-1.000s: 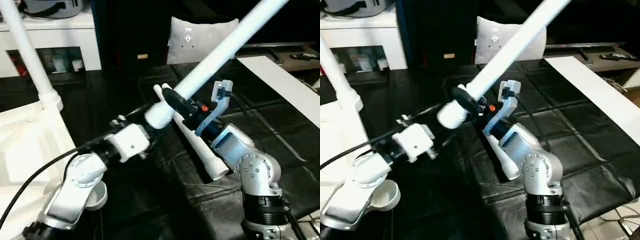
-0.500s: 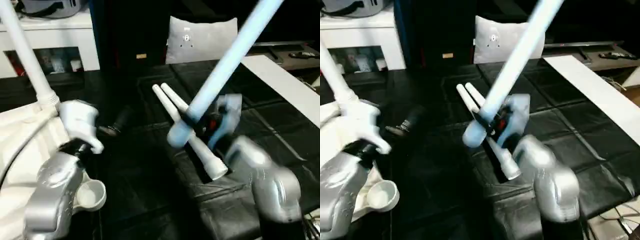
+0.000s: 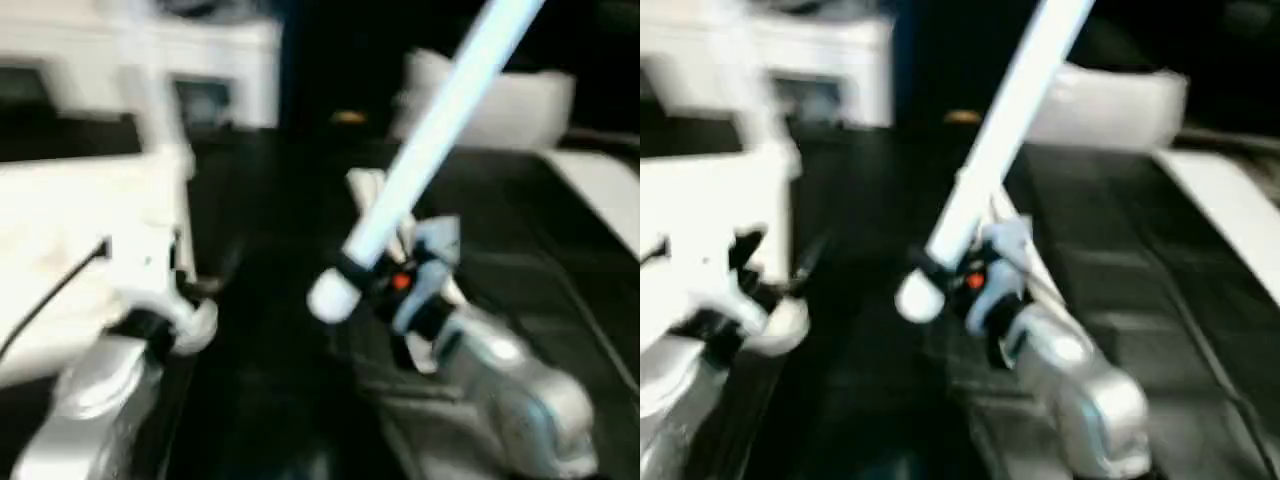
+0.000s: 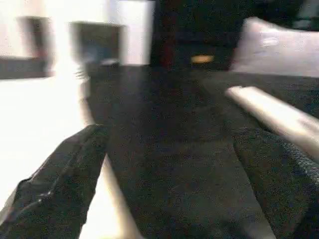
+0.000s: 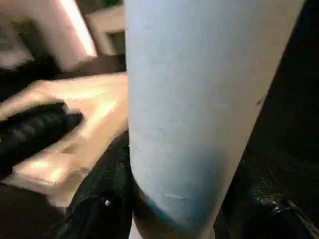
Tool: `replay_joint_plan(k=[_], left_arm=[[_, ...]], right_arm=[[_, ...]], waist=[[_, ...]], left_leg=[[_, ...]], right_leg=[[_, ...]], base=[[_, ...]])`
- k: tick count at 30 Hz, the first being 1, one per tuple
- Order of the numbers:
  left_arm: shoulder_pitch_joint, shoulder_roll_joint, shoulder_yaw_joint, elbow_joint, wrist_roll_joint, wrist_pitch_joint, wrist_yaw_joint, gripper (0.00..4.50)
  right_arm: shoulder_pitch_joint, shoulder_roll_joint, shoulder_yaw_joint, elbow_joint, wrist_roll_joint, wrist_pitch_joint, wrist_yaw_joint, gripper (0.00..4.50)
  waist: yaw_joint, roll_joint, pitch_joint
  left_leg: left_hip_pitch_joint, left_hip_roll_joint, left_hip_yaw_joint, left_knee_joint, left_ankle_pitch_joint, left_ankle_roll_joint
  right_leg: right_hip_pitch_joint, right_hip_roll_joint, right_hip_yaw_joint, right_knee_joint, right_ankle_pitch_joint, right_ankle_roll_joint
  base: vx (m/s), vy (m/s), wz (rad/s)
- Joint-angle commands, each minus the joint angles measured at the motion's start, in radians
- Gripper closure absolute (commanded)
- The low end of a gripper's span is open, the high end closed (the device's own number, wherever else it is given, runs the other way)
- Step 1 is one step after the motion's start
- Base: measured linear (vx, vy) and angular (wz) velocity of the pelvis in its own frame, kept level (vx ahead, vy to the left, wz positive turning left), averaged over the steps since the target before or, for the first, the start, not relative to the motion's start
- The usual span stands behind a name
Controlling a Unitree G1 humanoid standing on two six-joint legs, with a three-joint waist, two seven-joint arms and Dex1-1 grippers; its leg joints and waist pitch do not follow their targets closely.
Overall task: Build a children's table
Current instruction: Pick table leg
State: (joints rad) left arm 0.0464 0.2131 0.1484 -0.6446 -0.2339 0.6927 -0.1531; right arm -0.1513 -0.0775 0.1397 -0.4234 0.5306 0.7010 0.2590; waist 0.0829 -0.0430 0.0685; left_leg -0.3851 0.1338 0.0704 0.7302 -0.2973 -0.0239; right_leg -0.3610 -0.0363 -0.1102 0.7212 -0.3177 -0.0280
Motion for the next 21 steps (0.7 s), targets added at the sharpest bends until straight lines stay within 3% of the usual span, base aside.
replay_joint_plan(k=[1,2,3,4,5,6,7,8,9,10,11,13,14,15,16,17,18,19,21], left_arm=[[-0.020,0.010,-0.006,-0.020,-0.001,0.038,0.007,0.00],[-0.026,0.028,-0.013,-0.022,0.008,0.037,-0.002,0.00],[-0.034,0.044,-0.020,-0.025,0.013,0.038,-0.011,0.00],[-0.039,0.050,-0.023,-0.026,0.014,0.040,-0.014,0.00],[-0.053,0.048,-0.025,-0.028,0.009,0.049,-0.012,0.00],[-0.059,0.045,-0.024,-0.026,0.003,0.055,-0.010,0.00],[-0.061,0.044,-0.025,-0.026,0.002,0.055,-0.010,0.00],[-0.076,0.039,-0.038,-0.022,-0.011,0.054,-0.018,0.00],[-0.086,0.039,-0.047,-0.013,-0.013,0.050,-0.024,0.00],[-0.109,0.036,-0.054,0.009,-0.021,0.053,-0.034,0.00],[-0.133,0.033,-0.052,0.031,-0.032,0.058,-0.043,0.00],[-0.139,0.033,-0.052,0.036,-0.035,0.059,-0.044,0.00],[-0.140,0.033,-0.051,0.037,-0.036,0.060,-0.045,0.00],[-0.180,0.037,-0.043,0.067,-0.078,0.078,-0.077,0.00],[-0.195,0.042,-0.042,0.080,-0.094,0.087,-0.092,0.00],[-0.195,0.042,-0.042,0.080,-0.094,0.087,-0.092,0.00],[-0.220,0.045,-0.032,0.097,-0.129,0.105,-0.119,0.00],[-0.243,0.044,-0.020,0.110,-0.159,0.125,-0.135,0.00],[-0.288,0.037,0.011,0.137,-0.218,0.171,-0.157,0.00]], right_arm=[[0.012,-0.004,-0.022,-0.005,-0.014,-0.022,-0.014,2.60],[0.013,-0.008,-0.017,-0.003,-0.030,-0.038,-0.016,2.60],[0.013,-0.012,-0.015,0.001,-0.049,-0.054,-0.025,2.60],[0.012,-0.014,-0.015,0.003,-0.060,-0.064,-0.030,2.60],[0.008,-0.020,-0.024,0.006,-0.075,-0.080,-0.040,2.60],[0.006,-0.022,-0.028,0.009,-0.079,-0.088,-0.041,2.60],[0.005,-0.024,-0.030,0.009,-0.080,-0.089,-0.041,2.60],[-0.002,-0.036,-0.047,0.006,-0.090,-0.102,-0.043,2.60],[-0.008,-0.044,-0.059,0.003,-0.092,-0.103,-0.041,2.60],[-0.019,-0.060,-0.076,0.002,-0.088,-0.097,-0.030,2.60],[-0.030,-0.072,-0.087,0.005,-0.077,-0.094,-0.011,2.60],[-0.033,-0.075,-0.089,0.006,-0.074,-0.094,-0.007,2.60],[-0.034,-0.075,-0.090,0.006,-0.072,-0.094,-0.006,2.60],[-0.071,-0.085,-0.138,0.025,-0.003,-0.068,0.033,2.60],[-0.090,-0.090,-0.159,0.035,0.024,-0.056,0.046,2.60],[-0.090,-0.090,-0.159,0.035,0.024,-0.056,0.046,2.60],[-0.127,-0.121,-0.184,0.052,0.091,-0.002,0.094,2.60],[-0.162,-0.143,-0.209,0.071,0.149,0.041,0.132,2.60],[-0.233,-0.166,-0.262,0.117,0.248,0.116,0.174,2.60]], waist=[[0.005,-0.001,-0.037],[0.066,-0.010,-0.037],[0.077,-0.001,-0.034],[0.087,0.008,-0.024],[0.091,0.010,-0.013],[0.098,0.024,-0.018],[0.095,0.027,-0.016],[0.083,0.052,-0.030],[0.046,0.087,-0.029],[0.023,0.086,-0.027],[0.010,0.118,-0.043],[-0.001,0.117,-0.040],[-0.010,0.108,-0.036],[-0.024,0.090,-0.035],[-0.028,0.090,-0.039],[-0.033,0.086,-0.036],[-0.040,0.075,-0.037],[-0.046,0.056,-0.041],[-0.050,0.057,-0.045]], left_leg=[[0.007,0.029,-0.001,-0.036,0.138,0.217],[-0.051,0.042,-0.031,0.045,-0.003,0.042],[-0.065,0.027,-0.038,0.051,0.001,0.023],[-0.065,0.020,-0.040,0.045,0.015,0.012],[-0.054,0.005,-0.033,0.029,0.041,0.004],[-0.033,0.013,-0.027,-0.015,0.087,0.017],[-0.015,0.024,-0.019,-0.056,0.109,0.023],[0.009,0.044,-0.006,-0.132,0.127,0.056],[0.048,0.067,-0.006,-0.192,-0.013,0.087],[0.051,0.081,-0.011,-0.208,-0.151,0.079],[0.062,0.101,-0.031,-0.226,-0.415,-0.057],[0.050,0.093,-0.034,-0.232,-0.451,-0.128],[0.036,0.076,-0.026,-0.234,-0.438,-0.146],[0.031,0.065,-0.010,-0.230,-0.425,-0.144],[0.036,0.058,-0.004,-0.225,-0.437,-0.153],[0.032,0.056,-0.002,-0.225,-0.438,-0.155],[0.023,0.054,0.001,-0.224,-0.412,-0.147],[0.021,0.054,0.008,-0.219,-0.384,-0.135],[0.018,0.051,0.019,-0.210,-0.300,-0.109]], right_leg=[[0.013,-0.223,0.186,-0.157,0.098,-0.010],[0.060,-0.311,0.252,-0.211,-0.262,0.135],[0.074,-0.298,0.249,-0.205,-0.312,0.165],[0.066,-0.281,0.245,-0.208,-0.350,0.157],[0.053,-0.238,0.222,-0.214,-0.409,0.116],[0.051,-0.216,0.205,-0.218,-0.435,0.006],[0.046,-0.190,0.176,-0.220,-0.429,-0.066],[0.052,-0.132,0.133,-0.202,-0.316,-0.167],[0.006,-0.038,0.074,-0.149,-0.208,-0.170],[-0.004,-0.021,0.068,-0.131,-0.187,-0.158],[-0.007,-0.031,0.080,-0.116,-0.070,-0.112],[0.001,-0.040,0.083,-0.126,0.023,-0.081],[0.015,-0.056,0.085,-0.140,0.044,-0.064],[0.021,-0.071,0.090,-0.158,-0.031,-0.053],[0.014,-0.078,0.094,-0.172,-0.126,-0.045],[0.014,-0.082,0.095,-0.176,-0.159,-0.043],[0.020,-0.087,0.096,-0.179,-0.199,-0.037],[0.022,-0.087,0.096,-0.184,-0.208,-0.034],[0.014,-0.093,0.099,-0.185,-0.215,-0.050]], base=[[-0.026,-0.157,0.55],[-0.027,-0.131,0.10],[-0.062,-0.028,-0.13],[-0.062,-0.028,-0.13],[-0.097,0.025,-0.09],[-0.087,0.096,0.01],[-0.087,0.096,0.01],[-0.072,0.189,0.04],[-0.089,0.202,0.10],[-0.122,0.281,0.21],[-0.090,0.168,0.18],[-0.038,0.113,0.06],[-0.037,0.125,-0.03],[-0.033,0.079,-0.06],[-0.033,0.079,-0.06],[0.000,0.000,0.00],[0.000,0.000,0.00],[-0.053,0.007,-0.08],[0.000,0.000,0.00]])
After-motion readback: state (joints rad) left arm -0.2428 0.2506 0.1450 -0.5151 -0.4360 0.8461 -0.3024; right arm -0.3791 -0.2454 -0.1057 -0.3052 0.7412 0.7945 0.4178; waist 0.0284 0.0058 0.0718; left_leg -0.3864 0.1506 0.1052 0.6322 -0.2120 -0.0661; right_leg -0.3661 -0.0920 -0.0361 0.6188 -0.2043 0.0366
